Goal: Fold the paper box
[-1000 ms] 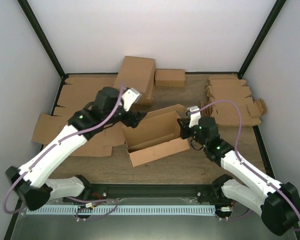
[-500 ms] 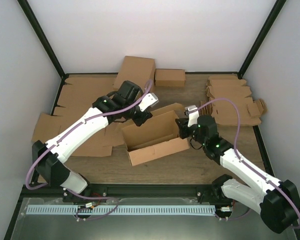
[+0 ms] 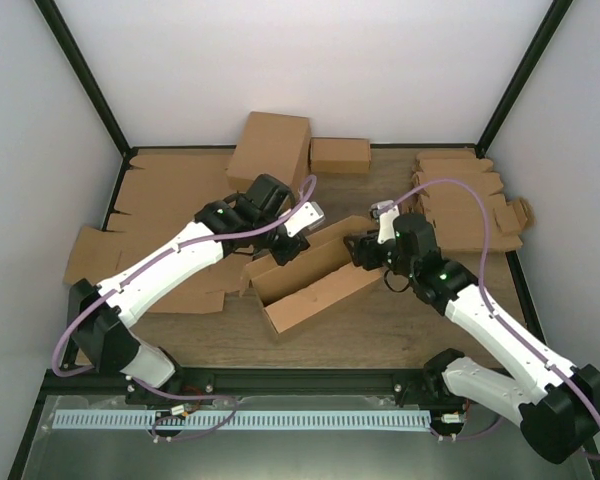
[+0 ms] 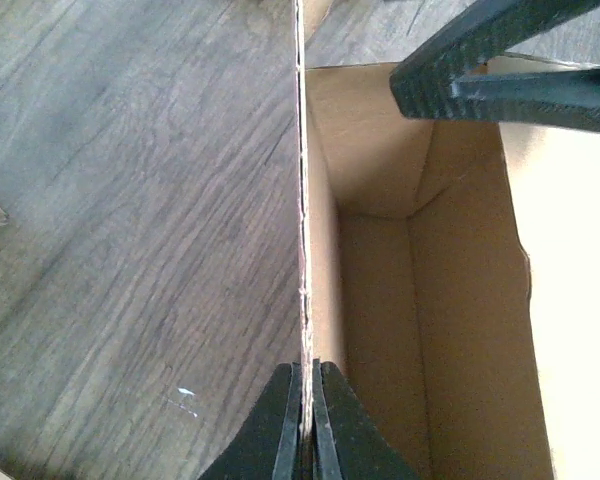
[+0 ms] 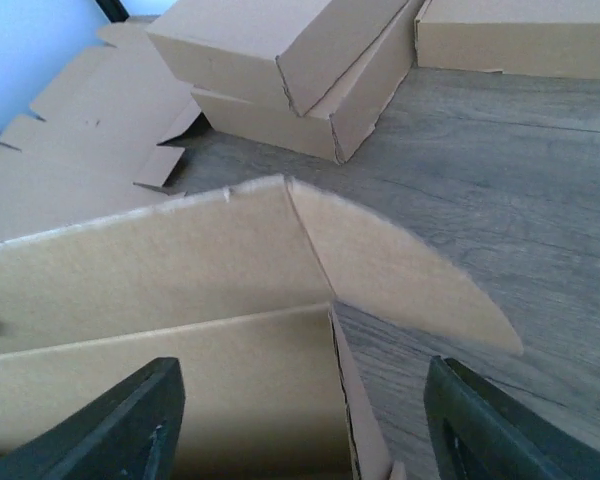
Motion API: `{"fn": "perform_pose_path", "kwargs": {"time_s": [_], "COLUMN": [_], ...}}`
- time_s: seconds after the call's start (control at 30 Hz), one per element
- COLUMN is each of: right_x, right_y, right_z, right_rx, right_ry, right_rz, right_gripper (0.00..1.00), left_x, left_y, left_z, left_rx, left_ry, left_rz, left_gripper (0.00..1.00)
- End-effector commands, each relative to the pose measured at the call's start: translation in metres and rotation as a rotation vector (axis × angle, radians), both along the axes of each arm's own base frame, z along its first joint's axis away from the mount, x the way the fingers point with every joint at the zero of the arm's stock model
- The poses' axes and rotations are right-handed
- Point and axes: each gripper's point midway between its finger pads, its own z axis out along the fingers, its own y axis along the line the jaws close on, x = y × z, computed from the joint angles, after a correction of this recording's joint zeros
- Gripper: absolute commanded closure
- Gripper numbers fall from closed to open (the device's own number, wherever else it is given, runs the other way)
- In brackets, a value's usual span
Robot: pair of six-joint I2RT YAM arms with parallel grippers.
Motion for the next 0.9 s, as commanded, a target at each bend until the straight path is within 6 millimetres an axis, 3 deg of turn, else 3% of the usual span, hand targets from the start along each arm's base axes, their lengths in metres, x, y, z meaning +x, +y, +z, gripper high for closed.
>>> {"fn": "perform_pose_path", "kwargs": {"time_s": [0.0,0.27,0.4,0.6,0.73,0.87], "right_x": [-0.014,-0.047,-0.071,-0.097,-0.117,-0.131], "right_y": [-0.006,-0.018,-0.025,-0.034,-0.011,0.018], "right_z": [0.008,0.020,0.017,0.008,0.013,0.006], "right_rx": [-0.025,0.031,0.110,0.159,0.290,0.446], "right_ry": [0.104,0.252,0.371,0.513,0.564,0.629], "right_rz": [-0.019,-0.057,-0.104,-0.167,-0.027,0.131], "right_gripper": [0.27,0.20,0.11,0.07,0.06,0.15], "left_x": [-0.007,-0.006,-0.007,-0.008,-0.008,-0.010], "left_y": [-0.002,-0.003,-0.001,-0.002,-0.004,-0.009], "left_z": [-0.011,-0.004,-0.004,-0.005,-0.004,0.002], "left_rx": [0.019,-0.001,-0.005,-0.016,-0.026,-0.058], "left_ry": [0.024,0.019,0.025,0.036,0.039,0.054], "left_rz": [-0.014,-0.001,0.009,0.019,0.021,0.011], "left_gripper": [0.96,0.96,0.96,0.96,0.96,0.96]}}
